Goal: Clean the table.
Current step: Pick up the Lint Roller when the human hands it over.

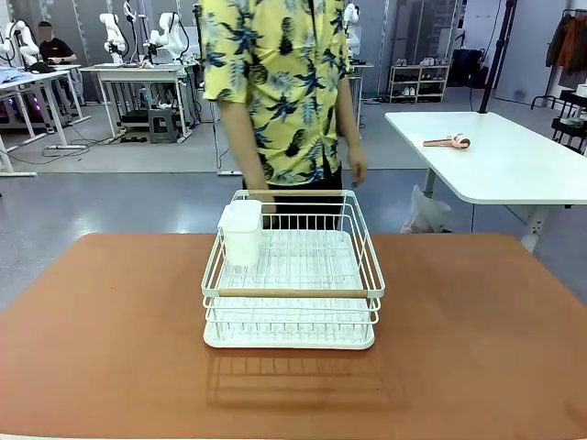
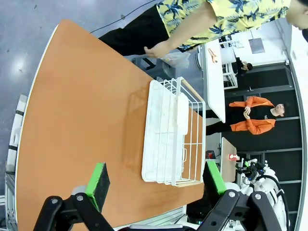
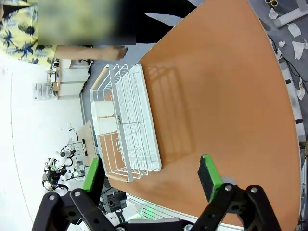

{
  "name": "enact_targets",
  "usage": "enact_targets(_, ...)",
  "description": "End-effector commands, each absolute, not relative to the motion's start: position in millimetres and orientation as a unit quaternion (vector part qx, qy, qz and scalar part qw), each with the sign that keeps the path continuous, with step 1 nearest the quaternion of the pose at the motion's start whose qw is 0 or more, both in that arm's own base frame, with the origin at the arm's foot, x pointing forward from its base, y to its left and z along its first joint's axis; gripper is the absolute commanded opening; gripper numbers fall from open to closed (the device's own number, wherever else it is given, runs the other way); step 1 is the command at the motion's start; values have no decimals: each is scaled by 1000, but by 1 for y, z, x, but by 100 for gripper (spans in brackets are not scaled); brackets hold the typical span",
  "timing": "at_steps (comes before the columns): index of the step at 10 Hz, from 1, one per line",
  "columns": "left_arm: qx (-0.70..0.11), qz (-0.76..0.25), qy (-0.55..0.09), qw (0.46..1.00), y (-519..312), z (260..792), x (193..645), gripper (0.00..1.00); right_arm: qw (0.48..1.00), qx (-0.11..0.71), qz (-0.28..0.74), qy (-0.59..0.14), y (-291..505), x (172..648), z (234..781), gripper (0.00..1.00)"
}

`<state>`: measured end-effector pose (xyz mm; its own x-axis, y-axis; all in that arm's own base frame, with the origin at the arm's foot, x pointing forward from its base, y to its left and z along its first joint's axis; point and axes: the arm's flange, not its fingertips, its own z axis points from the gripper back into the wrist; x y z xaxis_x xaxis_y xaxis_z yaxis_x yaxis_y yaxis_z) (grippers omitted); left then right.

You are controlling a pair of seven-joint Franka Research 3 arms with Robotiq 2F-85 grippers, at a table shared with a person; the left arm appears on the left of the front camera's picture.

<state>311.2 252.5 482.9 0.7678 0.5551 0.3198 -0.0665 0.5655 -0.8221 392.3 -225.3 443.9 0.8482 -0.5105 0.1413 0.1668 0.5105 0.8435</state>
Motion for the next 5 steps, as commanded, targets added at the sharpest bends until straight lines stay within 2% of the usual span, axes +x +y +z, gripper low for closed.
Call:
enact_targets(1,-430,178,-292,835,255,483,310,100,845,457,-199,-193,-225,392,446,100)
enact_targets(5,-430,178,-292,835,255,483,310,100,845,457,-199,-193,-225,392,446,100)
